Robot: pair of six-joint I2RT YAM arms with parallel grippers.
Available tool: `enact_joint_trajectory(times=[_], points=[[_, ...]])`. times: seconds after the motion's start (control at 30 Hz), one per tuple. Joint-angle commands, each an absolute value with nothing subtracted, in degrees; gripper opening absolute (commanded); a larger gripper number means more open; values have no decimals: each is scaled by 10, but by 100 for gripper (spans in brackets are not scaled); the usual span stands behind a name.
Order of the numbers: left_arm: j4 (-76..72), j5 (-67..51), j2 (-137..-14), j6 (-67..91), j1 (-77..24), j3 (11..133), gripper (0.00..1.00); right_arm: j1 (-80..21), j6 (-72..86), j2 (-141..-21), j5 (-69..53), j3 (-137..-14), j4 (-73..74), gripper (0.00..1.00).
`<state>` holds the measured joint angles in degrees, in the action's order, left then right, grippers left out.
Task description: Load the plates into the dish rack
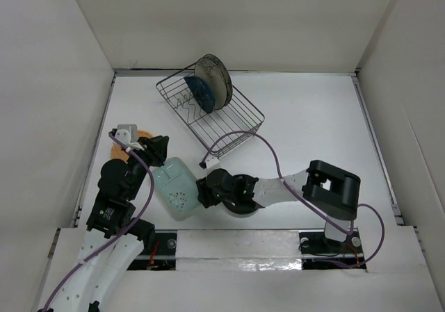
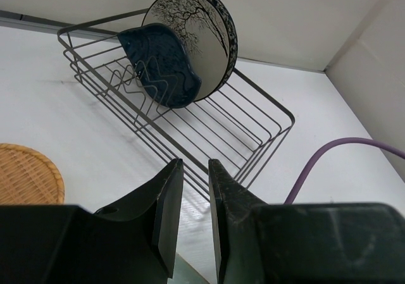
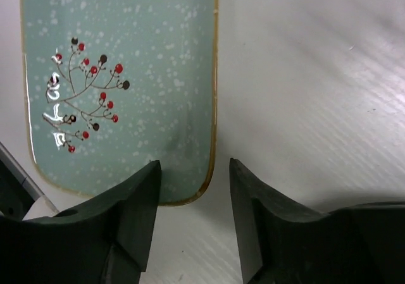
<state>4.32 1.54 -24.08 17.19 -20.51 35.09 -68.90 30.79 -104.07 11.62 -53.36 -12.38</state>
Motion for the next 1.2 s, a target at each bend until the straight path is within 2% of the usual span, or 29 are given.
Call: enact_joint_trajectory(times=[0.0,0.07,0.33,0.6,0.73,0.8,0.87,1.17], points=[[17,8,-236,172,-203,358,20,-695,294,-1039,135,-551,-123,55],[18,8,-237,172,-203,358,20,-695,285,-1052,137,-563,-127,58],[18,5,-239,172,-203,358,20,-651,258,-1100,113,-598,-163,57],[18,11,-233,171,-203,357,20,-641,252,-1128,19,-582,-192,43],[18,7,-238,171,-203,359,20,-641,259,-1124,-6,-564,-204,26],[18,7,-236,171,-203,359,20,-641,266,-1115,-26,-557,-210,11],[19,10,-229,171,-203,358,20,-641,278,-1102,-30,-540,-224,0],[15,4,-218,171,-203,358,20,-635,255,-922,-3,-549,-156,0]])
